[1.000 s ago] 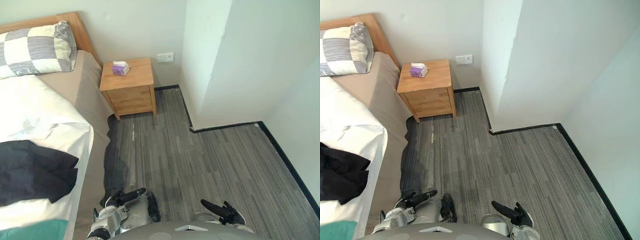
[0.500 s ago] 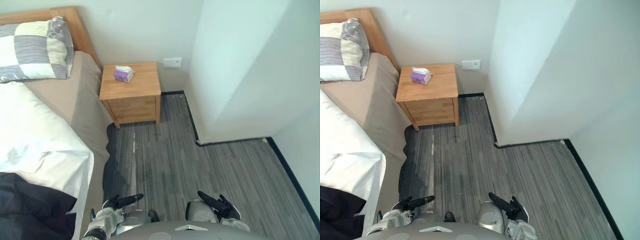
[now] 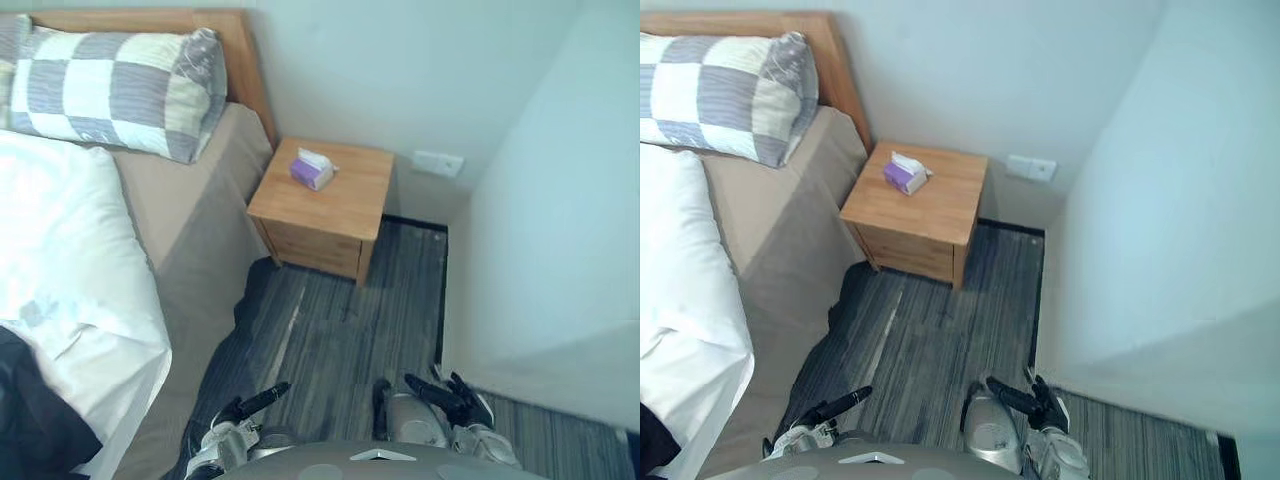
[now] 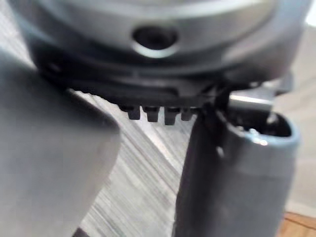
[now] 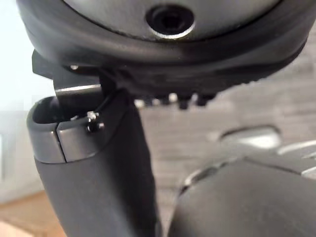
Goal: Tidy up the quilt and then pick up the clothes from the bed and put them into the laundry hamper
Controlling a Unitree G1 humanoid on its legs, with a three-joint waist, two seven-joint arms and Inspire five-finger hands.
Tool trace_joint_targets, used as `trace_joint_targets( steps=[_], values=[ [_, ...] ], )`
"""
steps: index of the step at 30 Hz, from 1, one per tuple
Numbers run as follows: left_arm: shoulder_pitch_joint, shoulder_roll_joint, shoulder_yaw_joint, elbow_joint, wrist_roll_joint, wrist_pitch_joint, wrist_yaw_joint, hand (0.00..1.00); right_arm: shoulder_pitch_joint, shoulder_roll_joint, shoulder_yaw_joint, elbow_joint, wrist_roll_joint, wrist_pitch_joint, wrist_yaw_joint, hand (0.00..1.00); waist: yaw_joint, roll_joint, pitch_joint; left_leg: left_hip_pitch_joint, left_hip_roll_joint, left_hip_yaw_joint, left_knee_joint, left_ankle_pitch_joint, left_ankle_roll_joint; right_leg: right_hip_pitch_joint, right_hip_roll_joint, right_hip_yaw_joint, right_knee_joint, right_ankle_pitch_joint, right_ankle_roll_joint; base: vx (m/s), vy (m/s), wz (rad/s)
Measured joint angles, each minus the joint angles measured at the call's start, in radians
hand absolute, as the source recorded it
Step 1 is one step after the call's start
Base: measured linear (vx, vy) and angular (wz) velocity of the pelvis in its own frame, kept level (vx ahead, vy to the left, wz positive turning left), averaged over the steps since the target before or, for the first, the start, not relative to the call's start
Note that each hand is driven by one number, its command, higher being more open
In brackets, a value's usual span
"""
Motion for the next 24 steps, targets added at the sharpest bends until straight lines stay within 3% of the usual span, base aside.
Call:
trace_joint_targets(
  steps=[2, 4, 5, 6, 7, 9, 11, 12, 14, 16, 17, 18, 19, 21, 22, 24],
  values=[
    [0.005, 0.000, -0.011, -0.014, 0.000, -0.010, -0.004, 1.00, 0.003, -0.007, 0.007, 0.003, -0.045, 0.001, 0.004, 1.00, 0.004, -0.001, -0.002, -0.051, 0.006, 0.141, -0.003, -0.021, -0.009, 0.108, -0.012, -0.069, -0.087, 0.002, 0.002, 0.27, -0.150, 0.79],
    [0.004, 0.003, -0.050, -0.015, -0.004, -0.013, -0.005, 1.00, -0.003, -0.017, 0.024, 0.011, -0.073, 0.002, 0.006, 1.00, 0.007, -0.001, -0.002, -0.078, -0.035, 0.239, -0.150, -0.019, -0.008, 0.159, -0.032, -0.129, -0.129, 0.006, 0.010, 0.23, -0.010, 0.84],
    [0.002, 0.007, -0.079, -0.015, -0.004, -0.014, -0.008, 1.00, -0.010, -0.024, 0.033, 0.023, -0.082, 0.007, 0.009, 1.00, 0.007, 0.000, -0.002, -0.088, -0.067, 0.309, -0.285, 0.020, 0.001, 0.188, -0.041, -0.180, -0.149, 0.011, 0.019, 0.24, 0.036, 1.04],
    [0.002, 0.012, -0.095, -0.014, -0.004, -0.014, -0.012, 1.00, -0.014, -0.026, 0.034, 0.025, -0.099, 0.015, 0.009, 1.00, 0.006, 0.000, -0.003, -0.093, -0.076, 0.360, -0.340, 0.053, 0.034, 0.200, -0.044, -0.209, -0.154, 0.010, 0.028, 0.23, 0.085, 1.39],
    [0.002, 0.030, -0.128, -0.010, -0.003, -0.010, -0.017, 1.00, -0.020, -0.016, 0.046, 0.045, -0.114, 0.026, 0.006, 1.00, 0.006, -0.023, -0.014, -0.080, -0.106, 0.451, -0.406, 0.079, 0.086, 0.227, -0.070, -0.282, -0.164, 0.005, 0.049, 0.22, 0.095, 1.26],
    [0.002, 0.058, -0.137, -0.012, -0.003, -0.009, -0.030, 1.00, -0.022, 0.004, 0.054, 0.046, -0.124, 0.033, 0.005, 1.00, 0.011, -0.060, -0.014, -0.080, -0.133, 0.549, -0.435, 0.103, 0.113, 0.264, -0.097, -0.373, -0.181, 0.008, 0.056, 0.20, 0.122, 1.34],
    [0.002, 0.076, -0.137, -0.014, -0.001, -0.009, -0.033, 1.00, -0.029, 0.011, 0.063, 0.046, -0.142, 0.038, 0.004, 1.00, 0.023, -0.087, -0.019, -0.088, -0.148, 0.578, -0.439, 0.105, 0.118, 0.282, -0.108, -0.420, -0.179, 0.008, 0.057, 0.14, 0.129, 0.97],
    [0.005, 0.090, -0.137, -0.013, 0.007, -0.006, -0.033, 1.00, -0.040, 0.021, 0.074, 0.046, -0.143, 0.038, 0.004, 1.00, 0.038, -0.105, -0.031, -0.089, -0.168, 0.558, -0.458, 0.109, 0.127, 0.287, -0.117, -0.434, -0.171, 0.011, 0.061, 0.15, 0.119, 0.79],
    [0.005, 0.093, -0.139, -0.013, 0.011, 0.000, -0.031, 1.00, -0.079, 0.029, 0.099, 0.046, -0.143, 0.038, 0.006, 1.00, 0.046, -0.113, -0.035, -0.079, -0.188, 0.533, -0.493, 0.110, 0.151, 0.283, -0.133, -0.449, -0.119, 0.015, 0.068, 0.12, 0.081, 0.61],
    [0.003, 0.099, -0.167, -0.009, 0.024, 0.022, -0.030, 1.00, -0.114, 0.038, 0.127, 0.041, -0.135, 0.035, 0.012, 1.00, 0.042, -0.104, -0.037, -0.041, -0.236, 0.459, -0.570, 0.100, 0.172, 0.228, -0.207, -0.421, 0.152, 0.005, 0.085, 0.14, 0.119, 0.86],
    [0.002, 0.106, -0.179, -0.009, 0.029, 0.021, -0.030, 1.00, -0.114, 0.043, 0.127, 0.041, -0.133, 0.034, 0.014, 1.00, 0.042, -0.109, -0.037, -0.028, -0.250, 0.428, -0.589, 0.101, 0.178, 0.200, -0.237, -0.388, 0.248, 0.017, 0.075, 0.18, 0.035, 1.40],
    [-0.002, 0.109, -0.200, -0.008, 0.060, 0.022, -0.031, 1.00, -0.114, 0.050, 0.131, 0.041, -0.124, 0.033, 0.023, 1.00, 0.034, -0.112, -0.034, -0.006, -0.268, 0.349, -0.616, 0.103, 0.194, 0.133, -0.270, -0.292, 0.419, 0.066, 0.078, 0.22, -0.071, 1.80],
    [-0.012, 0.120, -0.226, -0.003, 0.075, 0.020, -0.031, 1.00, -0.113, 0.051, 0.137, 0.032, -0.107, 0.016, 0.024, 1.00, 0.028, -0.109, -0.030, -0.003, -0.277, 0.270, -0.625, 0.105, 0.205, 0.080, -0.243, -0.191, 0.498, -0.024, 0.077, 0.23, -0.098, 1.94],
    [-0.021, 0.125, -0.241, 0.009, 0.096, 0.020, -0.028, 1.00, -0.115, 0.050, 0.147, 0.028, -0.097, 0.012, 0.024, 1.00, 0.016, -0.105, -0.028, -0.001, -0.278, 0.166, -0.626, 0.106, 0.210, 0.025, -0.183, -0.112, 0.508, -0.103, 0.071, 0.21, -0.090, 1.96],
    [-0.026, 0.128, -0.247, 0.020, 0.103, 0.023, -0.025, 1.00, -0.103, 0.050, 0.157, 0.022, -0.077, -0.004, 0.022, 1.00, 0.009, -0.098, -0.023, 0.007, -0.279, 0.062, -0.625, 0.112, 0.201, -0.018, -0.119, -0.035, 0.443, -0.141, 0.065, 0.23, -0.107, 2.11],
    [-0.030, 0.129, -0.248, 0.025, 0.137, 0.022, -0.025, 1.00, -0.093, 0.048, 0.167, 0.012, -0.029, -0.019, 0.017, 1.00, -0.001, -0.090, -0.019, 0.015, -0.279, -0.039, -0.627, 0.120, 0.192, -0.048, -0.043, 0.091, 0.309, -0.143, 0.064, 0.26, -0.153, 2.14]
  ],
)
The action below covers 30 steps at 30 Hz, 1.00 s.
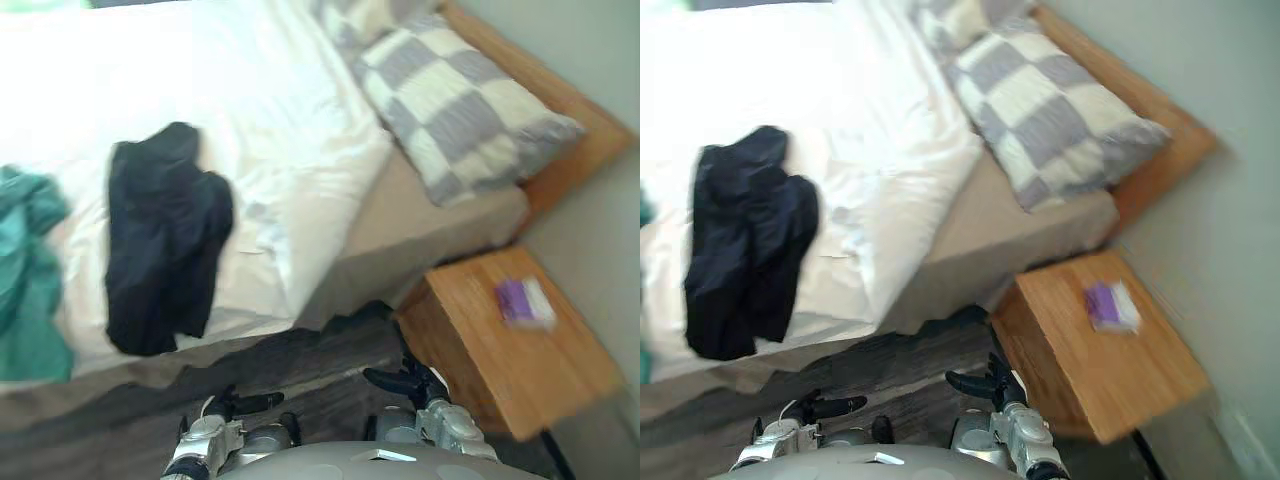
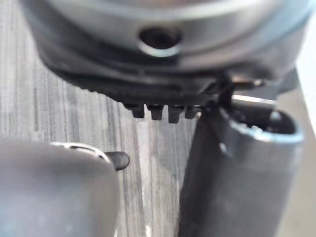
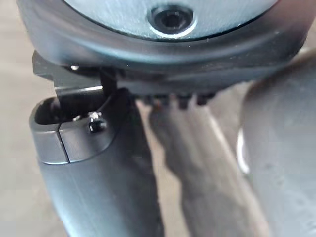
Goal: Tidy up the quilt and then pick up the clothes from the bed and put them into the laundry hamper
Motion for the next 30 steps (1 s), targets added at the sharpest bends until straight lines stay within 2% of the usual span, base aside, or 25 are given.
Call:
trace_joint_targets(
  steps=[1, 2, 3, 4, 5, 7, 9, 10, 13, 15, 18, 21, 22, 24, 26, 30],
  values=[
    [0.001, 0.002, 0.000, 0.003, 0.029, -0.001, -0.001, 1.00, -0.001, 0.000, 0.004, -0.002, 0.038, -0.002, -0.014, 1.00, -0.012, 0.000, 0.000, -0.002, -0.011, -0.086, -0.003, 0.003, -0.017, -0.022, 0.045, 0.138, -0.123, 0.015, 0.018, 0.26, -0.219, 2.23],
    [0.000, 0.003, 0.002, 0.004, 0.030, -0.002, -0.002, 1.00, 0.001, 0.003, 0.008, -0.001, 0.050, -0.005, -0.019, 1.00, -0.010, -0.008, 0.000, 0.009, -0.023, -0.117, -0.007, 0.004, -0.026, -0.028, 0.044, 0.188, -0.187, 0.041, 0.033, 0.21, -0.214, 1.83],
    [-0.001, 0.005, 0.006, 0.003, 0.030, -0.004, -0.001, 1.00, 0.002, 0.007, 0.010, 0.003, 0.052, -0.008, -0.026, 1.00, -0.005, -0.017, 0.003, 0.022, -0.031, -0.121, -0.014, 0.003, -0.036, -0.024, 0.036, 0.203, -0.235, 0.088, 0.028, 0.24, -0.262, 1.06],
    [0.000, 0.010, 0.030, -0.001, 0.029, -0.008, 0.001, 1.00, 0.000, 0.020, 0.020, 0.013, 0.047, -0.010, -0.033, 1.00, 0.013, -0.056, -0.004, 0.050, -0.057, -0.113, -0.019, -0.007, -0.055, -0.019, 0.006, 0.211, -0.289, 0.180, 0.014, 0.26, -0.284, 0.54],
    [0.003, -0.006, 0.048, -0.002, 0.029, -0.012, 0.009, 1.00, -0.011, 0.018, 0.021, 0.022, 0.046, -0.009, -0.032, 1.00, 0.030, -0.033, -0.010, 0.053, -0.038, -0.076, -0.014, -0.025, -0.083, 0.007, 0.009, 0.203, -0.318, 0.161, 0.000, 0.24, -0.254, 0.27],
    [0.019, -0.037, 0.069, -0.003, 0.030, -0.019, 0.010, 1.00, -0.014, 0.006, 0.019, 0.022, 0.050, -0.019, -0.035, 1.00, 0.019, 0.003, -0.015, 0.053, 0.003, -0.011, -0.020, -0.035, -0.099, 0.036, 0.037, 0.182, -0.377, 0.172, -0.011, 0.17, -0.134, 0.06],
    [0.020, -0.061, 0.073, -0.001, 0.030, -0.024, 0.008, 1.00, -0.016, -0.003, 0.016, 0.034, 0.062, -0.020, -0.042, 1.00, 0.016, 0.021, -0.023, 0.068, 0.029, 0.014, -0.027, -0.042, -0.121, 0.068, 0.061, 0.174, -0.413, 0.178, -0.020, 0.17, -0.104, 0.05],
    [0.021, -0.067, 0.072, -0.002, 0.035, -0.028, 0.005, 1.00, -0.012, -0.005, 0.015, 0.043, 0.092, -0.020, -0.051, 1.00, 0.016, 0.022, -0.024, 0.084, 0.040, 0.034, -0.037, -0.041, -0.128, 0.091, 0.070, 0.169, -0.435, 0.179, -0.022, 0.15, -0.086, 0.00],
    [0.020, -0.062, 0.069, -0.015, 0.053, -0.029, -0.019, 1.00, 0.006, 0.005, -0.014, 0.059, 0.152, -0.021, -0.076, 1.00, 0.014, 0.007, -0.028, 0.083, 0.049, 0.077, -0.036, -0.038, -0.133, 0.120, 0.072, 0.150, -0.477, 0.186, -0.030, 0.10, -0.039, 0.12],
    [0.020, -0.056, 0.071, -0.018, 0.070, -0.028, -0.011, 1.00, 0.032, 0.038, -0.112, 0.068, 0.242, -0.023, -0.137, 1.00, 0.014, -0.014, -0.034, 0.074, 0.048, 0.094, -0.034, -0.036, -0.136, 0.139, 0.067, 0.132, -0.516, 0.196, -0.025, 0.08, 0.004, 0.23],
    [0.022, -0.045, 0.074, -0.019, 0.069, -0.027, -0.001, 1.00, 0.060, 0.053, -0.197, 0.060, 0.294, -0.023, -0.183, 1.00, 0.014, -0.020, -0.039, 0.076, 0.046, 0.096, -0.037, -0.036, -0.136, 0.153, 0.064, 0.121, -0.529, 0.199, -0.021, 0.06, 0.012, 0.14],
    [0.038, -0.045, 0.114, -0.022, 0.069, -0.026, -0.002, 1.00, 0.101, 0.061, -0.356, -0.049, 0.352, -0.020, -0.261, 1.00, 0.007, -0.017, -0.047, 0.090, 0.046, 0.116, -0.054, -0.033, -0.140, 0.161, 0.064, 0.121, -0.529, 0.199, -0.020, 0.03, 0.010, 0.00],
    [0.054, -0.044, 0.128, -0.036, 0.068, -0.024, -0.007, 1.00, 0.115, 0.058, -0.434, -0.113, 0.363, -0.019, -0.298, 1.00, -0.006, -0.018, -0.050, 0.091, 0.046, 0.124, -0.057, -0.033, -0.140, 0.161, 0.063, 0.120, -0.528, 0.199, -0.020, 0.00, 0.000, 0.00],
    [0.073, -0.042, 0.157, -0.053, 0.066, -0.021, -0.019, 1.00, 0.117, 0.035, -0.554, -0.203, 0.373, -0.019, -0.332, 1.00, -0.014, -0.021, -0.056, 0.099, 0.046, 0.145, -0.069, -0.030, -0.146, 0.161, 0.063, 0.123, -0.527, 0.199, -0.020, -0.02, 0.002, -0.03],
    [0.102, -0.036, 0.188, -0.070, 0.064, -0.013, -0.034, 1.00, 0.115, -0.040, -0.687, -0.298, 0.360, -0.015, -0.347, 1.00, -0.018, -0.029, -0.077, 0.104, 0.047, 0.168, -0.087, -0.025, -0.148, 0.161, 0.063, 0.119, -0.527, 0.199, -0.020, -0.05, -0.006, 0.05],
    [0.158, -0.003, 0.200, -0.079, 0.063, 0.000, -0.054, 1.00, 0.109, -0.188, -0.772, -0.419, 0.328, -0.015, -0.330, 1.00, -0.038, -0.051, -0.107, 0.100, 0.045, 0.173, -0.097, -0.020, -0.142, 0.160, 0.060, 0.111, -0.527, 0.198, -0.020, -0.06, -0.010, 0.07]
  ],
)
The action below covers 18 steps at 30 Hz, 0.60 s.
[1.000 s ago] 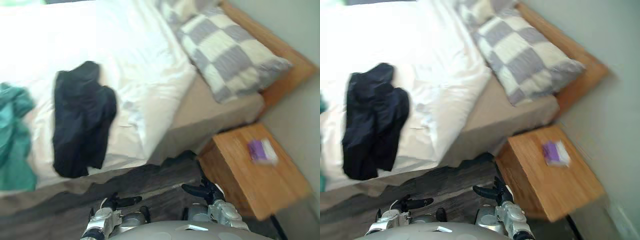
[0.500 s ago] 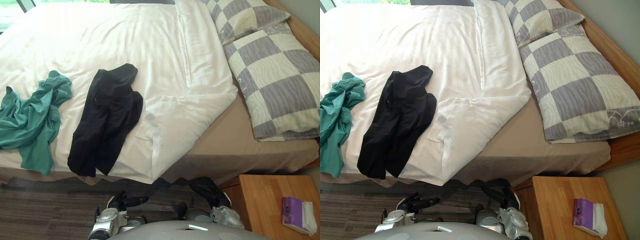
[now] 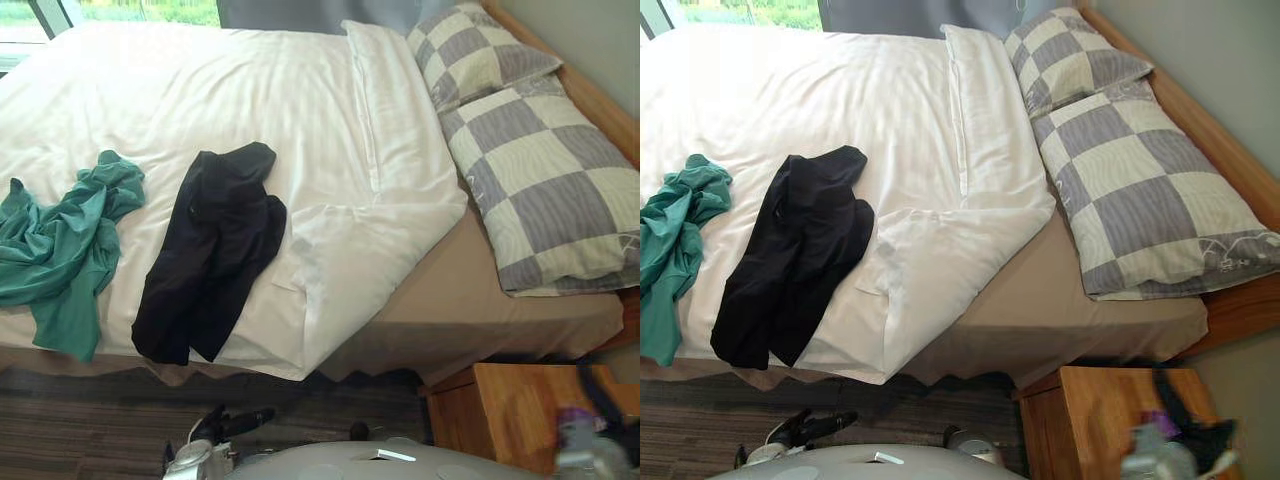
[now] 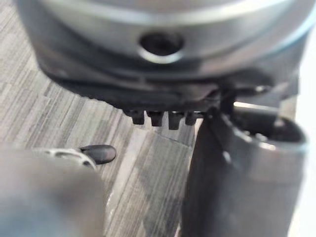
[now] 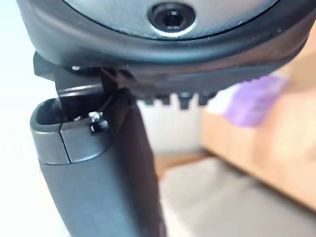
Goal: Tidy up the quilt and then pick up the clothes from the bed and put them into the laundry hamper
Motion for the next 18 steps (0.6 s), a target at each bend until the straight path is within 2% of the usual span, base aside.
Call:
trace_joint_targets(
  steps=[3, 8, 11, 12, 14, 18],
  values=[
    [0.024, 0.012, -0.001, 0.001, -0.001, 0.003, -0.004, 1.00, 0.000, -0.101, -0.020, -0.077, -0.057, -0.002, 0.030, 1.00, -0.009, -0.013, -0.009, -0.012, -0.010, -0.017, -0.033, 0.026, 0.014, -0.014, -0.009, -0.026, -0.002, -0.001, -0.001, -0.07, -0.015, 0.22],
    [0.039, 0.014, -0.020, 0.002, -0.008, 0.020, -0.007, 1.00, -0.044, -0.220, 0.052, -0.148, -0.136, 0.006, 0.095, 1.00, -0.010, -0.009, -0.014, -0.031, -0.028, -0.052, -0.057, 0.049, 0.021, -0.021, -0.031, -0.070, -0.003, 0.001, 0.001, -0.04, 0.009, 0.28],
    [0.039, 0.014, -0.046, 0.000, -0.009, 0.038, 0.001, 1.00, -0.099, -0.291, 0.170, -0.209, -0.178, 0.027, 0.156, 1.00, -0.008, 0.007, -0.027, -0.057, -0.042, -0.084, -0.057, 0.064, 0.035, -0.024, -0.048, -0.102, -0.018, 0.007, 0.011, 0.02, 0.021, 0.30],
    [0.040, 0.014, -0.049, 0.000, -0.009, 0.040, 0.003, 1.00, -0.106, -0.294, 0.180, -0.213, -0.186, 0.031, 0.162, 1.00, -0.008, 0.009, -0.027, -0.058, -0.043, -0.087, -0.057, 0.064, 0.036, -0.024, -0.049, -0.104, -0.018, 0.007, 0.011, 0.04, 0.024, 0.24],
    [0.041, 0.014, -0.067, -0.003, -0.010, 0.051, 0.011, 1.00, -0.160, -0.331, 0.275, -0.245, -0.255, 0.054, 0.210, 1.00, -0.002, 0.017, -0.032, -0.071, -0.049, -0.104, -0.053, 0.068, 0.034, -0.024, -0.055, -0.121, -0.028, 0.008, 0.013, 0.05, 0.011, 0.24],
    [0.041, 0.015, -0.088, -0.020, -0.009, 0.068, 0.024, 1.00, -0.265, -0.375, 0.442, -0.262, -0.292, 0.100, 0.292, 1.00, 0.008, 0.015, -0.031, -0.084, -0.049, -0.119, -0.052, 0.074, 0.031, -0.023, -0.058, -0.140, -0.033, 0.012, 0.016, 0.04, -0.005, 0.20]
  ],
)
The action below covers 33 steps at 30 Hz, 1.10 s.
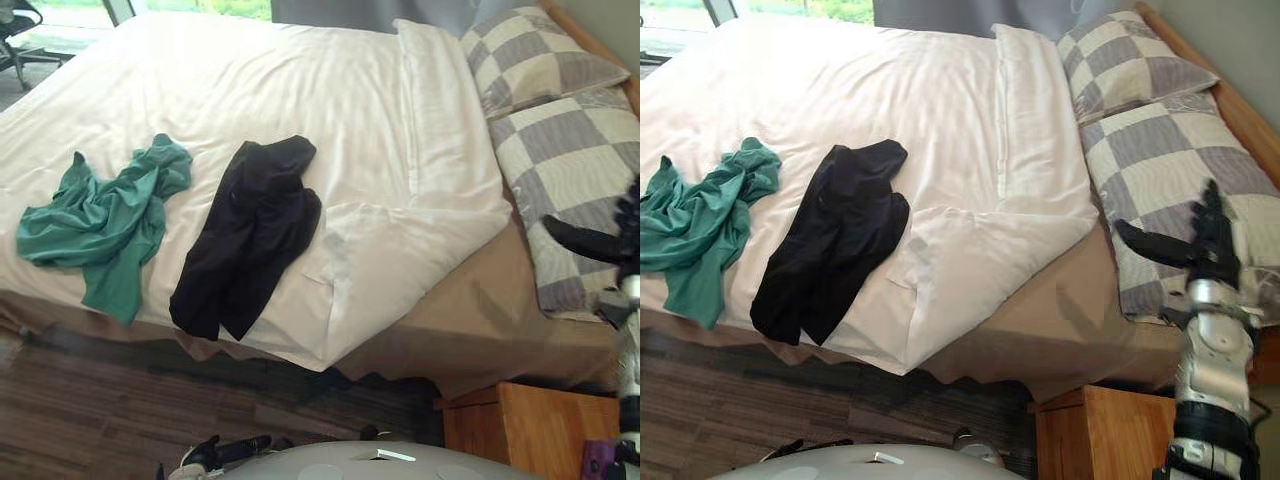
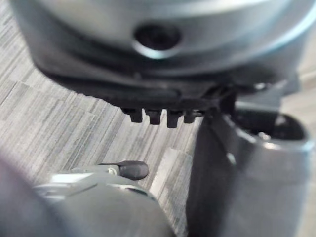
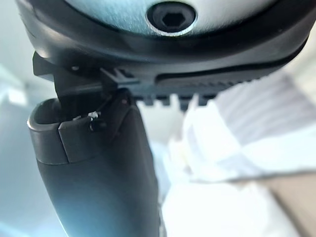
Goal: Tidy up the quilt and then pick up the clothes from the bed and put them into the laundry hamper
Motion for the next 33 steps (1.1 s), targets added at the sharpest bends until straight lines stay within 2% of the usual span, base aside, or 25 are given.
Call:
trace_joint_targets(
  steps=[2, 7, 8, 11, 14, 16, 20, 26, 30, 31, 33],
  values=[
    [0.000, 0.002, -0.002, -0.018, 0.001, 0.012, 0.000, 1.00, -0.106, -0.034, 0.132, 0.005, -0.030, 0.029, 0.038, 1.00, 0.010, 0.000, 0.002, 0.004, 0.000, 0.004, 0.000, 0.000, 0.000, 0.003, 0.000, 0.002, 0.000, 0.002, 0.002, 0.01, 0.000, -0.02],
    [0.000, 0.004, -0.001, -0.041, 0.003, -0.011, -0.023, 1.00, -0.311, -0.056, 0.301, 0.009, -0.038, 0.088, 0.107, 1.00, 0.037, -0.008, 0.059, 0.030, 0.001, 0.026, 0.038, -0.011, -0.015, 0.042, -0.005, 0.017, 0.003, 0.019, 0.001, -0.02, 0.009, -0.01],
    [0.000, 0.004, 0.000, -0.047, 0.004, -0.016, -0.029, 1.00, -0.333, -0.056, 0.312, 0.009, -0.038, 0.092, 0.114, 1.00, 0.041, -0.008, 0.068, 0.025, 0.001, 0.030, 0.048, -0.012, -0.016, 0.040, -0.005, 0.021, 0.003, 0.024, -0.003, -0.08, 0.030, 0.00],
    [-0.029, 0.008, 0.012, -0.059, 0.010, -0.034, -0.051, 1.00, -0.438, -0.059, 0.347, 0.007, -0.040, 0.121, 0.136, 1.00, 0.056, 0.006, 0.112, -0.050, 0.013, 0.043, 0.137, -0.052, 0.016, 0.007, 0.001, 0.051, 0.003, 0.049, -0.013, -0.10, 0.041, 0.01],
    [-0.087, 0.018, 0.029, -0.060, 0.009, -0.049, -0.070, 1.00, -0.524, -0.060, 0.377, 0.004, -0.042, 0.140, 0.134, 1.00, 0.072, 0.018, 0.182, -0.159, 0.028, 0.051, 0.247, -0.096, 0.032, -0.044, 0.011, 0.071, 0.003, 0.064, -0.020, -0.19, 0.005, -0.06],
    [-0.127, 0.022, 0.032, -0.066, 0.001, -0.057, -0.070, 1.00, -0.574, -0.061, 0.395, 0.004, -0.052, 0.156, 0.126, 1.00, 0.074, 0.037, 0.230, -0.229, 0.038, 0.051, 0.304, -0.114, 0.033, -0.087, 0.014, 0.074, 0.004, 0.074, -0.021, -0.17, -0.007, 0.02],
    [-0.177, 0.036, 0.038, -0.066, -0.031, -0.072, -0.065, 1.00, -0.614, -0.062, 0.415, 0.004, -0.078, 0.181, 0.110, 1.00, 0.079, 0.076, 0.313, -0.317, 0.058, 0.046, 0.351, -0.110, 0.042, -0.150, 0.026, 0.074, 0.006, 0.093, -0.034, -0.09, -0.014, 0.02],
    [-0.231, 0.045, 0.031, -0.068, -0.064, -0.078, -0.063, 1.00, -0.666, -0.062, 0.426, 0.004, -0.080, 0.226, 0.095, 1.00, 0.079, 0.096, 0.394, -0.367, 0.058, 0.033, 0.362, -0.096, 0.040, -0.200, 0.027, 0.067, 0.019, 0.093, -0.034, 0.00, -0.017, 0.07],
    [-0.261, 0.046, 0.016, -0.063, -0.065, -0.077, -0.057, 1.00, -0.680, -0.063, 0.427, 0.003, -0.080, 0.238, 0.071, 1.00, 0.095, 0.105, 0.403, -0.387, 0.051, 0.030, 0.360, -0.091, 0.042, -0.223, 0.021, 0.065, 0.020, 0.093, -0.034, 0.03, 0.016, 0.06],
    [-0.267, 0.048, -0.005, -0.057, -0.067, -0.078, -0.048, 1.00, -0.680, -0.063, 0.428, 0.004, -0.081, 0.245, 0.069, 0.00, 0.101, 0.108, 0.405, -0.392, 0.048, 0.031, 0.358, -0.090, 0.042, -0.229, 0.018, 0.064, 0.020, 0.093, -0.034, 0.02, 0.017, 0.06],
    [-0.271, 0.049, -0.021, -0.057, -0.068, -0.079, -0.045, 1.00, -0.680, -0.063, 0.432, 0.004, -0.111, 0.247, 0.069, 0.00, 0.102, 0.115, 0.409, -0.393, 0.045, 0.029, 0.356, -0.088, 0.042, -0.229, 0.015, 0.059, 0.020, 0.093, -0.034, 0.01, 0.021, 0.06]
  ],
)
